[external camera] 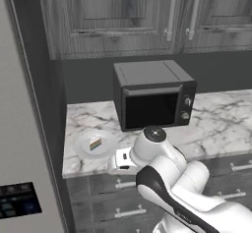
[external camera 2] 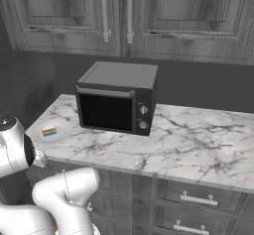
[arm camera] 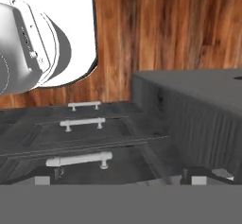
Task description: Take the baked cake out of the oven and place it on the plate for cooling. Then close the oven door.
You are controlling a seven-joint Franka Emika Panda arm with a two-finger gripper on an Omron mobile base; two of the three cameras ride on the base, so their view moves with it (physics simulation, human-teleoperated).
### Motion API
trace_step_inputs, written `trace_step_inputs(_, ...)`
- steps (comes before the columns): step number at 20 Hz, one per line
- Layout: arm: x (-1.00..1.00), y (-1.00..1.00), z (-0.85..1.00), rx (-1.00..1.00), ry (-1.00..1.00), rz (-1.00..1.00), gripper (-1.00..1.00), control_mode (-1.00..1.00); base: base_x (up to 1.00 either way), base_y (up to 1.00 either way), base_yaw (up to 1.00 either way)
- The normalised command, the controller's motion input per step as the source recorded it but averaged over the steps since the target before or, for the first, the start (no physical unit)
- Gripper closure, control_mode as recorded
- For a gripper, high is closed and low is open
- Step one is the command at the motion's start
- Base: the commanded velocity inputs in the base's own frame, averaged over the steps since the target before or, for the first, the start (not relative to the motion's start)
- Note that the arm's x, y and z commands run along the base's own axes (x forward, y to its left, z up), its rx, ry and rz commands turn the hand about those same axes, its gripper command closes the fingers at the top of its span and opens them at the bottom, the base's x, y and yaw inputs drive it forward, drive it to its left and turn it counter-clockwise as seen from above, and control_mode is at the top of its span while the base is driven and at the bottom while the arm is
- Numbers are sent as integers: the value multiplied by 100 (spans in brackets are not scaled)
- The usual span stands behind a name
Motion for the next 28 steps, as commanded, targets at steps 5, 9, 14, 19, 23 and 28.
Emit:
trace_step_inputs(5, 0, 0, 0, 0, 0, 0, -100, 100, -74, 5, 2)
trace_step_inputs(9, 0, 0, 0, 0, 0, 0, -100, 100, -76, 4, 8)
trace_step_inputs(14, 0, 0, 0, 0, 0, 0, -100, 100, -55, 36, 11)
trace_step_inputs(19, 0, 0, 0, 0, 0, 0, -100, 100, -45, 69, 14)
trace_step_inputs(23, 0, 0, 0, 0, 0, 0, -100, 100, -24, 87, 9)
trace_step_inputs(28, 0, 0, 0, 0, 0, 0, -100, 100, -8, 80, 2)
